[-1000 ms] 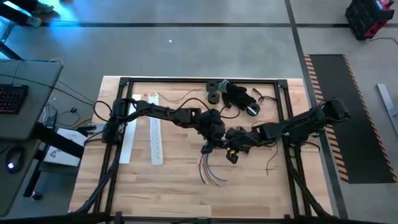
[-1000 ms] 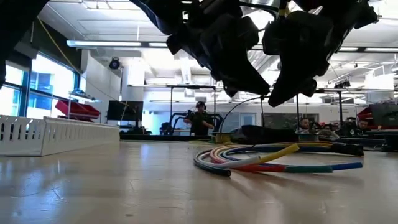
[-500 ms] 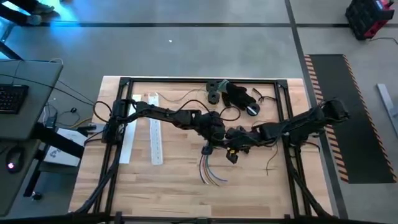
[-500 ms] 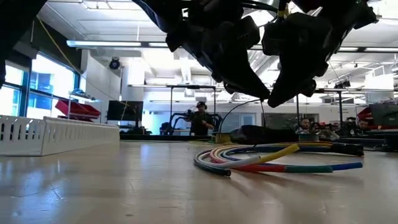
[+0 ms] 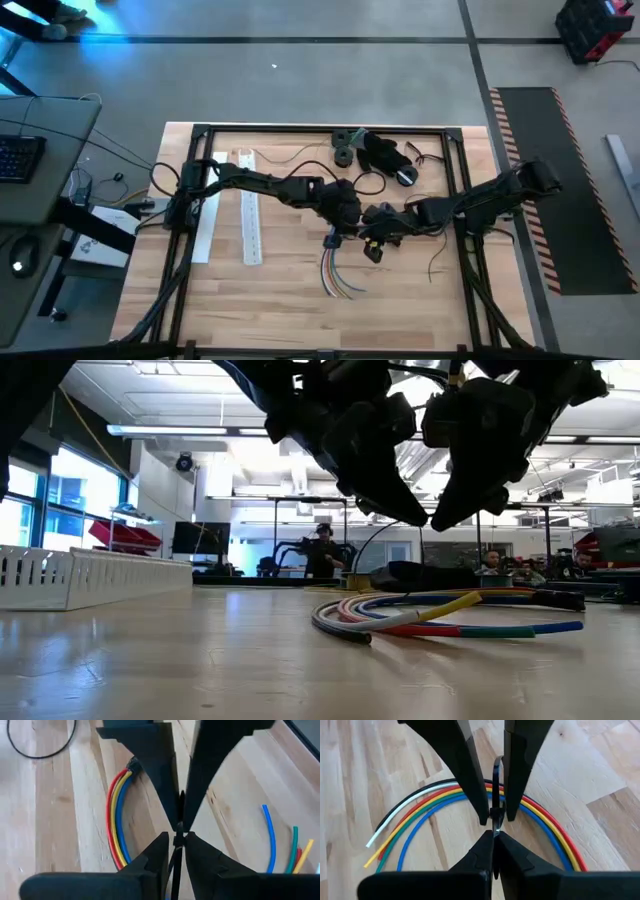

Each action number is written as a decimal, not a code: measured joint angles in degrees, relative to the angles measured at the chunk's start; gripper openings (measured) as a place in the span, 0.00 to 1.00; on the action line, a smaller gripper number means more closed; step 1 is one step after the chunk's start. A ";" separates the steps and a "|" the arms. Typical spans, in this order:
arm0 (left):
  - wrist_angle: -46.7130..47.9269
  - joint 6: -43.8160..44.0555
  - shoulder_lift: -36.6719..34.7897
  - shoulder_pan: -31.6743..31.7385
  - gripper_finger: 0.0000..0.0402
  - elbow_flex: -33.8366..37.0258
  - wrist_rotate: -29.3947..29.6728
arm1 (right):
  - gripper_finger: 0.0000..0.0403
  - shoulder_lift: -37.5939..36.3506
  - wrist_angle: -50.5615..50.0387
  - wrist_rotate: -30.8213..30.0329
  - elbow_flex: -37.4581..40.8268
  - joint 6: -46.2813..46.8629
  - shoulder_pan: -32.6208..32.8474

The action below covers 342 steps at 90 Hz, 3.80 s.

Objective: Ziptie cables
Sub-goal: Wrap the cables together using a black zip tie

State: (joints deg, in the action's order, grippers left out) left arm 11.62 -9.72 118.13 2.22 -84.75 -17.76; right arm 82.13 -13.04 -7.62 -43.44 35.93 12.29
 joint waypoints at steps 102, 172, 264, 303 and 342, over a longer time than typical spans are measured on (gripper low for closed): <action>6.64 -2.93 0.09 1.20 0.00 0.02 -1.07 | 0.01 -1.40 -3.54 -16.13 4.72 23.55 20.59; 6.55 -2.90 0.09 0.72 0.00 0.04 -1.17 | 0.32 8.01 14.64 -18.60 4.00 -5.39 6.65; 8.69 -4.41 0.09 0.81 0.00 0.07 -1.11 | 0.00 3.81 -10.36 -16.28 4.04 33.22 28.12; 8.38 -4.12 0.09 0.71 0.00 0.07 -1.13 | 0.32 -0.78 7.30 -24.61 3.96 1.12 15.77; 8.12 -3.86 0.07 0.64 0.00 0.07 -1.12 | 0.34 8.32 18.16 -18.13 3.96 -6.42 6.26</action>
State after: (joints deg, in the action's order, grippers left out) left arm 19.75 -13.58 118.19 2.86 -84.68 -18.89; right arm 90.45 5.13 -25.75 -39.48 29.51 18.55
